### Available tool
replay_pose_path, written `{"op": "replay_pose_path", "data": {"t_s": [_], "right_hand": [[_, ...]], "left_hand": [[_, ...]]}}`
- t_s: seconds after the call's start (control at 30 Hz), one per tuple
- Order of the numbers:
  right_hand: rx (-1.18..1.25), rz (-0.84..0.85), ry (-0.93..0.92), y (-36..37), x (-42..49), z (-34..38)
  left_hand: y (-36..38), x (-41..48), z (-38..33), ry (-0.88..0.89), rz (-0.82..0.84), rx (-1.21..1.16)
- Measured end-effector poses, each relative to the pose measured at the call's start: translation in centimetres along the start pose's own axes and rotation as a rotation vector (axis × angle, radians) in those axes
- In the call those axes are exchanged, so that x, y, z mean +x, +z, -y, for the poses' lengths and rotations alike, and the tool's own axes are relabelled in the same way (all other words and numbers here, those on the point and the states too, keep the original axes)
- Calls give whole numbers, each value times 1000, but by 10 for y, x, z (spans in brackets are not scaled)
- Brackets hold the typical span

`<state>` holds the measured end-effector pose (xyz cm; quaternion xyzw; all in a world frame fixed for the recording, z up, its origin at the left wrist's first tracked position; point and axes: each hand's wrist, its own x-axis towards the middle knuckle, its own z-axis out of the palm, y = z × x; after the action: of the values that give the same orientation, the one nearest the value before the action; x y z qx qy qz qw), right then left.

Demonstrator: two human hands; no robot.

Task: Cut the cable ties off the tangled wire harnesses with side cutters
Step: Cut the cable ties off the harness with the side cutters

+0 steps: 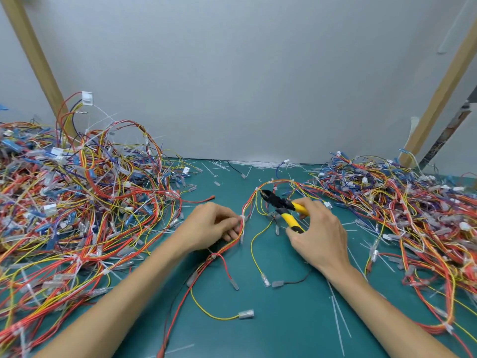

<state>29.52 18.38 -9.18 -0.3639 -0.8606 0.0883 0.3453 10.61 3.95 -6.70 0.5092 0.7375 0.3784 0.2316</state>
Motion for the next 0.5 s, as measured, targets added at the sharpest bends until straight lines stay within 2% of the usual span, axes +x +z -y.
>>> {"op": "replay_pose_path", "data": {"t_s": [0.1, 0.2, 0.27, 0.37, 0.43, 0.5], "right_hand": [[55, -1, 31, 0, 1, -2], [105, -9, 55, 0, 2, -4], [128, -4, 78, 0, 2, -4], [174, -30, 106, -1, 1, -1], [240, -57, 102, -3, 1, 1], [304, -75, 58, -6, 0, 3]], "left_hand": [[-24, -9, -8, 50, -20, 408], [-38, -31, -13, 52, -62, 575], [-44, -50, -10, -27, -5, 645], [-44, -77, -7, -133, 165, 665], [-34, -84, -7, -133, 130, 636], [-20, -84, -8, -118, -9, 590]]}}
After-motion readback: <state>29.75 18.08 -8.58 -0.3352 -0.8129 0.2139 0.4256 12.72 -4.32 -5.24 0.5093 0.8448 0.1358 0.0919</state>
